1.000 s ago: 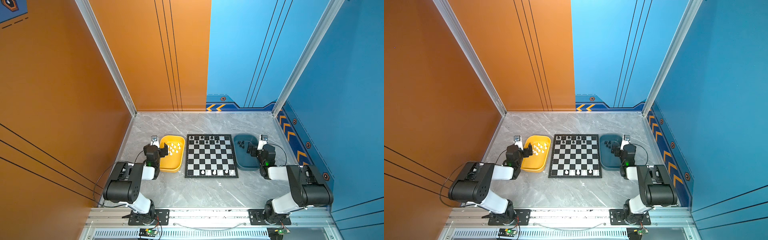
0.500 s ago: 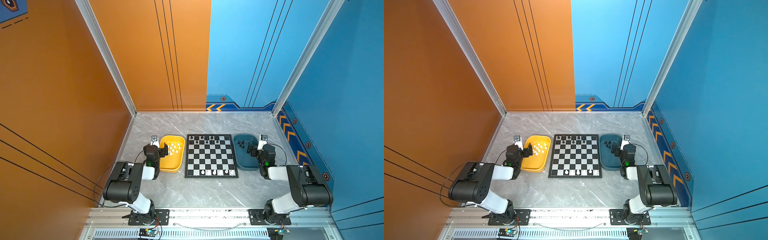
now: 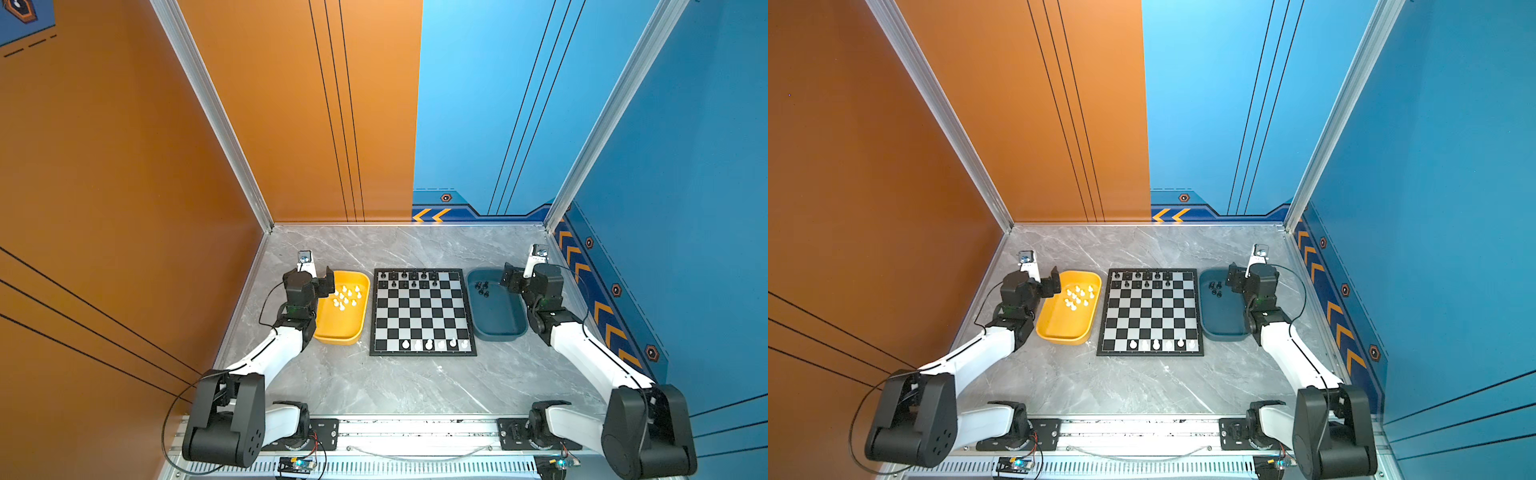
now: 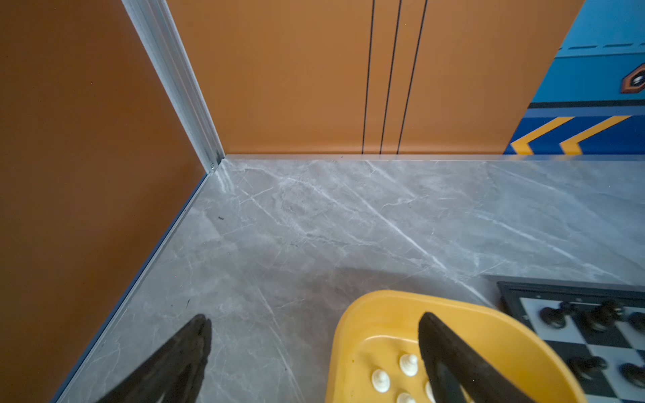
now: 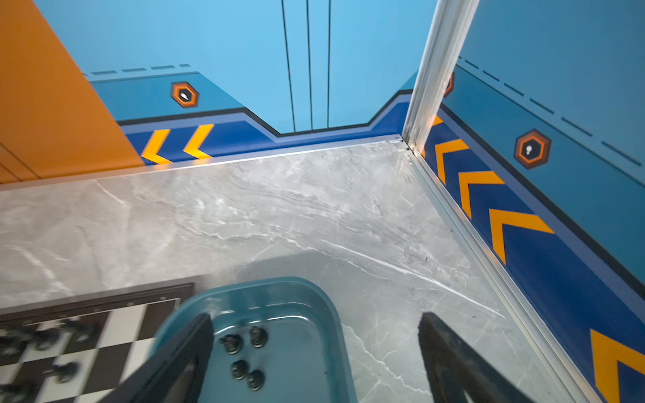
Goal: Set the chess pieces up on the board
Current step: 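Raise the right gripper over the teal tray while the left moves above the yellow tray, then lower the right gripper onto a black pawn in the teal tray and close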
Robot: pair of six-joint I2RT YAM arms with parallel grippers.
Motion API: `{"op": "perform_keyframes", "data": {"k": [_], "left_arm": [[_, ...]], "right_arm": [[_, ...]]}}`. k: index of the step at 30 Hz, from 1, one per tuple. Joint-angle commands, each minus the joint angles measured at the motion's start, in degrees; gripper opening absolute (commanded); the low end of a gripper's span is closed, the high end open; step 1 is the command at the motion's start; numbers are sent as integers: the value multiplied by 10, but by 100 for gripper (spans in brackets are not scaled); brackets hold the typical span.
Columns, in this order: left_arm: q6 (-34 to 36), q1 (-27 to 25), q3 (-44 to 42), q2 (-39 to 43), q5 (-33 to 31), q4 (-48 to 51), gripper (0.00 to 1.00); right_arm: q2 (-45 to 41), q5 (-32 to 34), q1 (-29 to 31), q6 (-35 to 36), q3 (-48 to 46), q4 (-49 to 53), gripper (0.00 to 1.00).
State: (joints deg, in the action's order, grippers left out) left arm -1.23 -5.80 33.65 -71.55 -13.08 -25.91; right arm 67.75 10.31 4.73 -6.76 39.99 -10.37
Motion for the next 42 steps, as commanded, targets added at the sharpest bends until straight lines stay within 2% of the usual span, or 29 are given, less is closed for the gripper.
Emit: {"op": "perform_keyframes", "data": {"k": [1,6,13,19,21,29,42], "left_arm": [[-25,-16,55,2,54,138,93],[-41,-43,135,-27,122,225,88],[-40,-91,185,-50,109,256,87],[-39,-115,198,-50,100,268,87],[-37,-118,197,-44,97,269,83],[-37,-122,183,-22,95,258,83],[-48,-129,179,-19,86,236,83]], "right_arm": [[-17,12,19,-26,63,195,91],[29,1,32,-63,189,374,82],[108,-48,39,-70,282,487,66],[190,-75,36,-68,331,512,55],[213,-77,35,-73,343,513,54],[278,-84,35,-84,371,505,50],[331,-116,13,-87,372,481,39]]}}
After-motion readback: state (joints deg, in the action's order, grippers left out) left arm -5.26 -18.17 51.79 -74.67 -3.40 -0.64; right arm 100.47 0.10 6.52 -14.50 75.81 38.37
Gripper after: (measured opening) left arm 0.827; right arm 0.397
